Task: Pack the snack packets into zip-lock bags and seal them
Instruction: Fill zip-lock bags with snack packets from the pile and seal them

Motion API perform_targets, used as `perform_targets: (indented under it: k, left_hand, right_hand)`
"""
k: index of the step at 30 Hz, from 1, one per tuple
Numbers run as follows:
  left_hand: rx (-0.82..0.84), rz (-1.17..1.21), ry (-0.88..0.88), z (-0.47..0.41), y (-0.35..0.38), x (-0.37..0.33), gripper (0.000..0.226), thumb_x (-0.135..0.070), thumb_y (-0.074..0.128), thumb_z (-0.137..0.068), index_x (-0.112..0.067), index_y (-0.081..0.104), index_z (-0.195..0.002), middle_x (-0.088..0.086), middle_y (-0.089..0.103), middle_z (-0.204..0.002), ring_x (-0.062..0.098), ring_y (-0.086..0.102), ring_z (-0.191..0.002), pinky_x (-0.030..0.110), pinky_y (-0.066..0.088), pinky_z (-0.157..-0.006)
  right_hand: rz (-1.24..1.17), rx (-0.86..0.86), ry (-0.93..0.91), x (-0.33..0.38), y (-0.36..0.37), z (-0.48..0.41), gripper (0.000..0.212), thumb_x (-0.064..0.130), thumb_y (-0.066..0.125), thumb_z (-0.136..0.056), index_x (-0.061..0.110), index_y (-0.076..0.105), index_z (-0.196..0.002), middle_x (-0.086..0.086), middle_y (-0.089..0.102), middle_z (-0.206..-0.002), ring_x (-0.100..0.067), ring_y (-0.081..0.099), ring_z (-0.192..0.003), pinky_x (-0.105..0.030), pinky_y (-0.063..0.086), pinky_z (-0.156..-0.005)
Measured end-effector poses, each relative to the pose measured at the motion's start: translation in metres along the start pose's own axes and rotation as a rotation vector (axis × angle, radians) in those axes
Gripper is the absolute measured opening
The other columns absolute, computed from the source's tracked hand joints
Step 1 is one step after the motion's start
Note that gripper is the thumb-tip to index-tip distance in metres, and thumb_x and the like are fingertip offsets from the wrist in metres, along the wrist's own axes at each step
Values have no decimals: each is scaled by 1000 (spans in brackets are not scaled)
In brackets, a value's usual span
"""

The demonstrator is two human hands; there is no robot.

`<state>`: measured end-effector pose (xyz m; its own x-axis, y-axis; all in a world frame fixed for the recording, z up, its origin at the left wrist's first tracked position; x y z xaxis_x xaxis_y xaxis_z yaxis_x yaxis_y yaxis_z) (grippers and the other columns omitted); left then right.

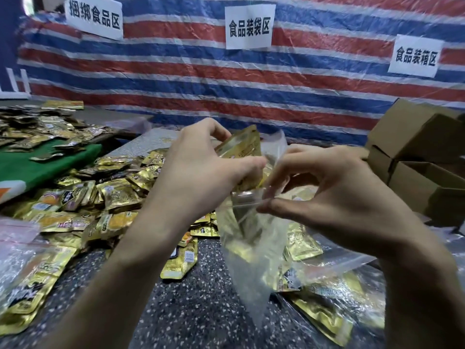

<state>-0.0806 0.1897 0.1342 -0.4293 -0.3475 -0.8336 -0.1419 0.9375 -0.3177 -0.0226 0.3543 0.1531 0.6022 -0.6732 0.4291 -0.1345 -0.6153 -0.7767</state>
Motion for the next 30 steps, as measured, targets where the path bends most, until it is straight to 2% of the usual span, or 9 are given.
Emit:
perform_targets:
  k: [3,8,13,15,18,20,23,27,30]
  left_hand:
    - [121,-38,13,-2,2,5,38,-41,88,-63,-28,64,-89,-6,73,-84,12,70,-77,37,58,-70]
    - [343,-58,57,-5,2,5,56,-51,86,-47,-22,71,-92,-5,74,-85,6,71,-78,25,58,-69]
    - [356,22,122,-15,4,13,27,-32,78,-78,-17,71,-100,-3,75,-93,9,72,-84,32,61,-80]
    - [332,237,52,-22,14,21,23,-29,65,-93,-12,65,-108,2,74,-100,22,74,-78,38,63,-71]
    - [108,379,-7,-37,26,44,16,-26,52,-102,-14,59,-110,4,70,-104,26,73,-69,38,61,-54]
    - [21,170,-4,-47,40,72,11,-25,55,-101,-16,61,-102,2,69,-101,24,71,-74,41,62,-64]
    - [156,-206,-119,-50,76,123,17,-37,59,-97,-21,62,-103,-3,68,-105,13,64,-91,40,57,-84]
    - [284,-503,-310,-36,116,174,52,-56,57,-91,-12,59,-119,5,63,-118,23,60,-107,46,52,-93]
    - [177,-531,-283,-32,125,186,51,-60,63,-85,-11,59,-97,5,60,-104,22,58,-96,42,54,-88]
  right_hand:
    - [-15,-27,-36,1,-2,1,17,33,78,-72,18,75,-81,7,69,-85,-12,69,-84,-33,59,-74]
    - [22,-12,45,-5,-1,-1,18,38,76,-68,24,74,-78,6,69,-85,-10,68,-84,-40,59,-75]
    - [57,52,173,-17,-6,1,14,36,79,-67,25,72,-73,3,71,-78,-13,68,-76,-46,59,-74]
    - [42,45,209,-21,-11,3,15,36,79,-66,24,72,-71,2,72,-76,-14,69,-73,-48,59,-71]
    - [32,57,251,-26,-16,5,17,39,77,-65,24,72,-71,5,73,-80,-11,70,-75,-47,60,-71]
    - [29,53,255,-28,-17,6,17,39,76,-64,24,72,-72,5,73,-81,-11,70,-77,-48,60,-73]
    - [9,60,242,-30,-15,4,13,32,77,-67,22,72,-74,4,74,-83,-12,71,-78,-47,59,-77]
    - [-39,96,190,-27,-12,2,10,26,79,-70,22,72,-75,0,73,-84,-14,72,-79,-45,60,-78]
    - [-42,111,173,-25,-13,3,15,31,76,-67,20,73,-77,0,73,-85,-12,71,-80,-41,61,-78]
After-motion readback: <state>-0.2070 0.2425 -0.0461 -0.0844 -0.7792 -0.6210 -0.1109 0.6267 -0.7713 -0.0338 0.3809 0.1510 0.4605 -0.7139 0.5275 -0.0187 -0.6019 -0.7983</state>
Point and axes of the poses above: each hand's wrist, its own z-axis away from the middle knuckle, its own y-axis out of the palm, x = y × z, the point moved 3 cm from there along -z, towards the middle knuckle
